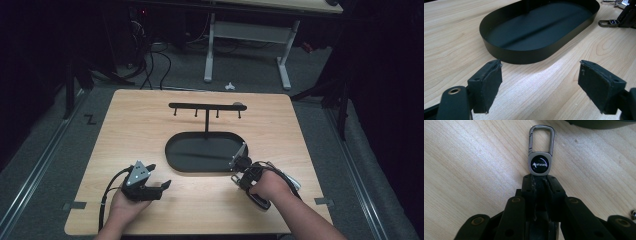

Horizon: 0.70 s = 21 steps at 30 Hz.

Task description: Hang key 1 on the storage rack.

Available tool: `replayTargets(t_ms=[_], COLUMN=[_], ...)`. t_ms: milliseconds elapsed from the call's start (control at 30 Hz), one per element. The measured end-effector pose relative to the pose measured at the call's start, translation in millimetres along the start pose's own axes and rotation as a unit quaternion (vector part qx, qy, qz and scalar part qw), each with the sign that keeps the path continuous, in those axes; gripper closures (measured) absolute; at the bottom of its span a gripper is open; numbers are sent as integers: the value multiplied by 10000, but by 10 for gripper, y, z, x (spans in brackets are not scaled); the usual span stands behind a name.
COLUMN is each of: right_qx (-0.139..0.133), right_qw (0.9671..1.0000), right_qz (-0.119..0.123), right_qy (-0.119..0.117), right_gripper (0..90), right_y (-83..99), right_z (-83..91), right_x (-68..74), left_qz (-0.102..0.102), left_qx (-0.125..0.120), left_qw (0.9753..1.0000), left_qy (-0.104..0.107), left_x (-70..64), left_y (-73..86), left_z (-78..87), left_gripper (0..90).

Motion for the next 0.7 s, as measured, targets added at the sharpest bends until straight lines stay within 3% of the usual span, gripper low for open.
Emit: replayTargets(t_ms=[333, 700], right_qx=[214, 248], right_qw=[9998, 9996], right_qz=[44, 163], right_qy=[-39, -43], right_gripper=[786, 790], right_y=[-22, -30], right_z=[0, -6], right_x=[0, -18], left_qz=[-25, -51], left_qx=[43, 43], left_qw=[10000, 10000], left_qy=[33, 56], left_x=[-12, -24], left_y=[11, 8], left_z=[-11, -8], left_gripper=[201, 205])
Point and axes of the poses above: each handheld gripper's, and its own axes: z roughly backward along the jaws, y roughly out of its underside, x roughly to its left, the point moved 8 cm from there along -z, roughly forward along the jaws, and after that the axes turned 3 degrees about z, right-handed, at the moved point
